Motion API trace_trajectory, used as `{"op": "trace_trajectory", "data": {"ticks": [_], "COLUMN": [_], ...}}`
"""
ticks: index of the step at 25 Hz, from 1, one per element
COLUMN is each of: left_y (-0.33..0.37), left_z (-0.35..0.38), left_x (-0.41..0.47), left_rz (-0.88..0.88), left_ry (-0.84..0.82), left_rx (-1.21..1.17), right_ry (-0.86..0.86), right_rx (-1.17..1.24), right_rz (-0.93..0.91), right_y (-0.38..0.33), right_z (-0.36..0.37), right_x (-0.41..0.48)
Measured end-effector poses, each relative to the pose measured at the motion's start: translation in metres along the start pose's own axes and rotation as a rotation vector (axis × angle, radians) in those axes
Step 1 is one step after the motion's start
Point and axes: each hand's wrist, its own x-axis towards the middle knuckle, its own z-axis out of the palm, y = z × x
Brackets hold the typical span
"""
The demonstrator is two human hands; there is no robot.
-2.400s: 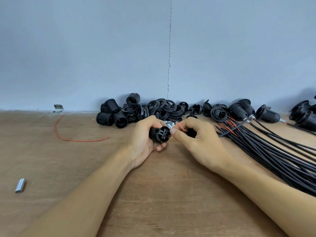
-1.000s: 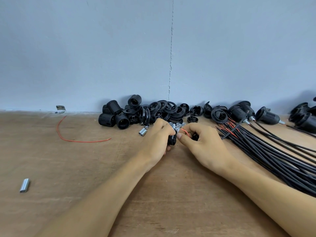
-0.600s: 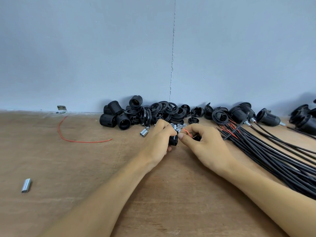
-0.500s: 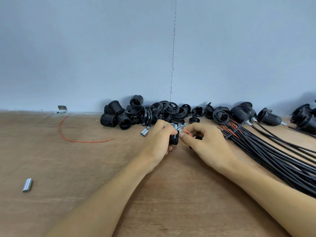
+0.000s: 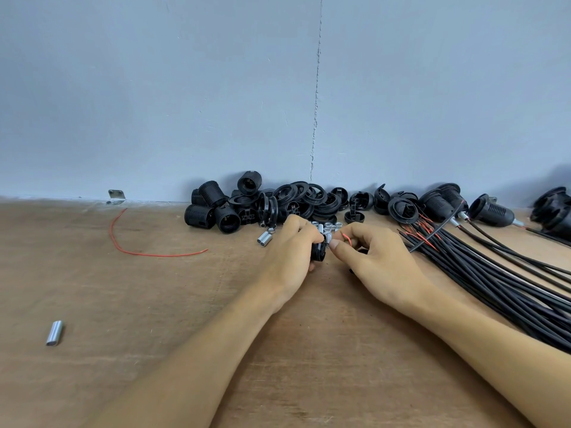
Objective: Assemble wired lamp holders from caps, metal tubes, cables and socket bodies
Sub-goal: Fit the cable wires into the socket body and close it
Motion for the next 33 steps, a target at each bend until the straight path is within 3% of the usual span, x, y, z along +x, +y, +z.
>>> {"op": "trace_trajectory", "data": {"ticks": [18,24,29,33], "left_y": [-0.001,0.000,0.007,0.011], "left_z": [0.001,-0.006,-0.015,-0.023], "left_x": [-0.002,0.004,0.005,0.005], "left_rz": [0.013,-0.055,-0.146,-0.176], "left_ry": [-0.020,-0.002,-0.055,-0.143], "left_rx": [0.054,-0.188,-0.383,-0.429], "right_ry": [-0.080,-0.082,-0.227,-0.329], "right_rx": [0.051,0.213,0.474,0.494], "right_rz": [-0.014,-0.025,0.017,-0.003], "right_y": [0.002,0.004,0.001,-0.001], "right_z": [0.000,-0.004,-0.013,-0.017], "right_x": [0.001,0.002,0.006,0.006]}}
